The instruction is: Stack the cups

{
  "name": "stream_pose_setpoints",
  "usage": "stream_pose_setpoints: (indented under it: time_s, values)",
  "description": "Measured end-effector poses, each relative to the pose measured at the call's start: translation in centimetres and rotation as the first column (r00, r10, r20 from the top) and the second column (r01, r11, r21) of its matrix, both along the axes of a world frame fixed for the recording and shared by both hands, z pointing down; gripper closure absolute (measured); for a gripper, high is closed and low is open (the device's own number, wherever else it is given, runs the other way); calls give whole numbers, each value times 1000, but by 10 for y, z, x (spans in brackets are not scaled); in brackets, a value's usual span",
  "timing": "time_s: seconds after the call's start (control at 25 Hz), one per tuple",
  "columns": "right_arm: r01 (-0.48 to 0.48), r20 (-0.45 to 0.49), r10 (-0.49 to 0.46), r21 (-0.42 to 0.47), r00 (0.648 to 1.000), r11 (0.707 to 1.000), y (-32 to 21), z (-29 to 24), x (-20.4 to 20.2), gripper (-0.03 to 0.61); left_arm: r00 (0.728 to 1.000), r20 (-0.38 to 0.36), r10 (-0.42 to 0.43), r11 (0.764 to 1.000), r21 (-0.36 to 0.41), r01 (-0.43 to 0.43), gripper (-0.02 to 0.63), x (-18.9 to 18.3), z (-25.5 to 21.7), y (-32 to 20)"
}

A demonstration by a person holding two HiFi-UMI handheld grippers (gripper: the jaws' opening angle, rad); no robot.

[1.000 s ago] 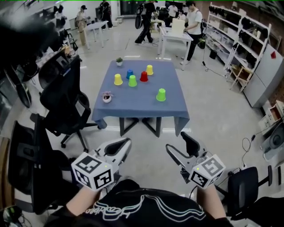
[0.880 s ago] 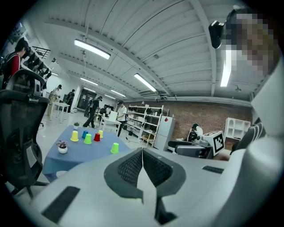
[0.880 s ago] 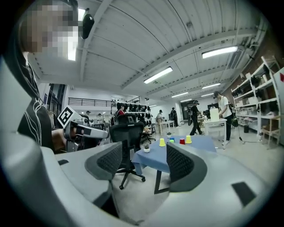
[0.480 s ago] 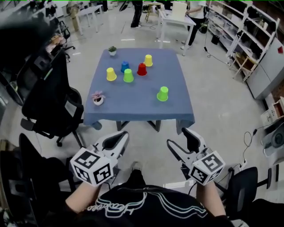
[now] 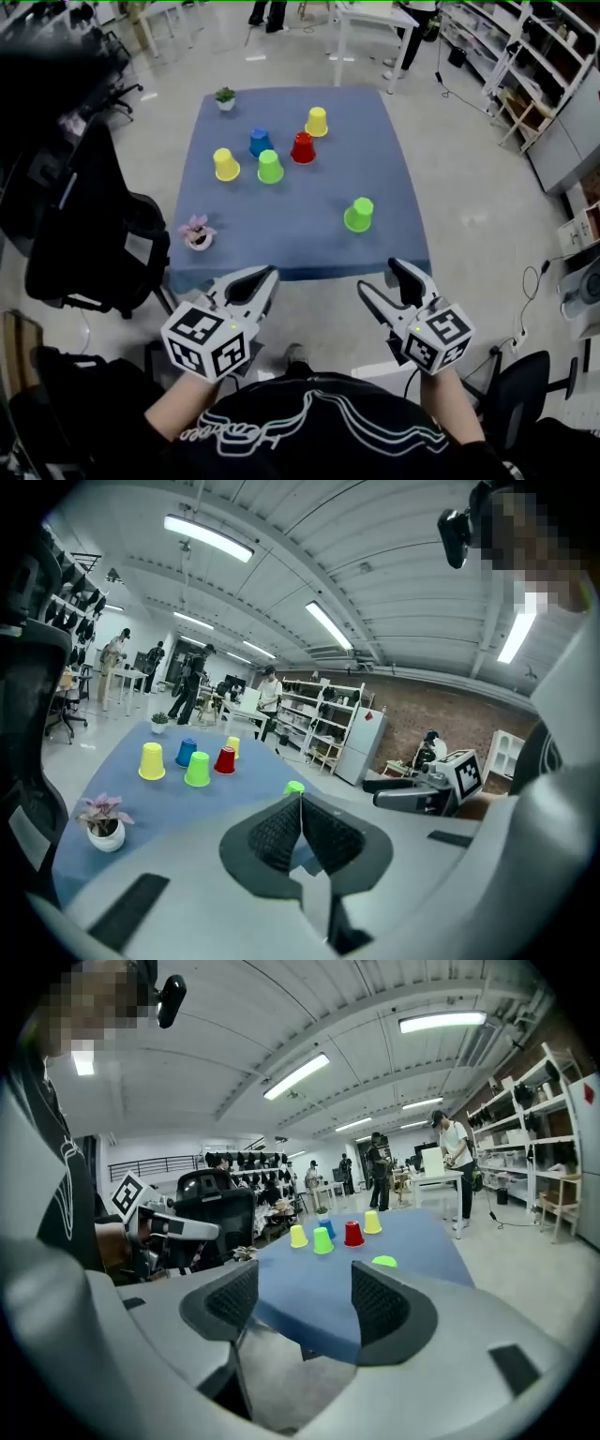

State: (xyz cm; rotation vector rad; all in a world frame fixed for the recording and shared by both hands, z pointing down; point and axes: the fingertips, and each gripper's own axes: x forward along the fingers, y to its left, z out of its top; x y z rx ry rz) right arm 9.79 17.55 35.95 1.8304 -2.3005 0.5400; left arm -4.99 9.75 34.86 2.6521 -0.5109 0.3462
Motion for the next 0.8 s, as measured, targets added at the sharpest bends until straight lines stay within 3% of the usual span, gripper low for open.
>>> stream_pose_setpoints:
  time_s: [0.16, 0.44, 0.8]
  values:
    - [20, -99, -25, -54, 995, 998, -34, 27, 7, 270, 1000, 14, -4, 1000, -4, 4, 588, 2, 16, -31]
    - [-28, -99, 18, -99, 995, 995, -68, 55, 37, 270, 998, 54, -37, 998, -39, 39, 588, 9, 46, -59]
    - [-15, -163, -13, -167, 986, 986, -109, 91, 89, 272, 992, 109, -71, 994, -75, 79, 588, 41, 68, -88]
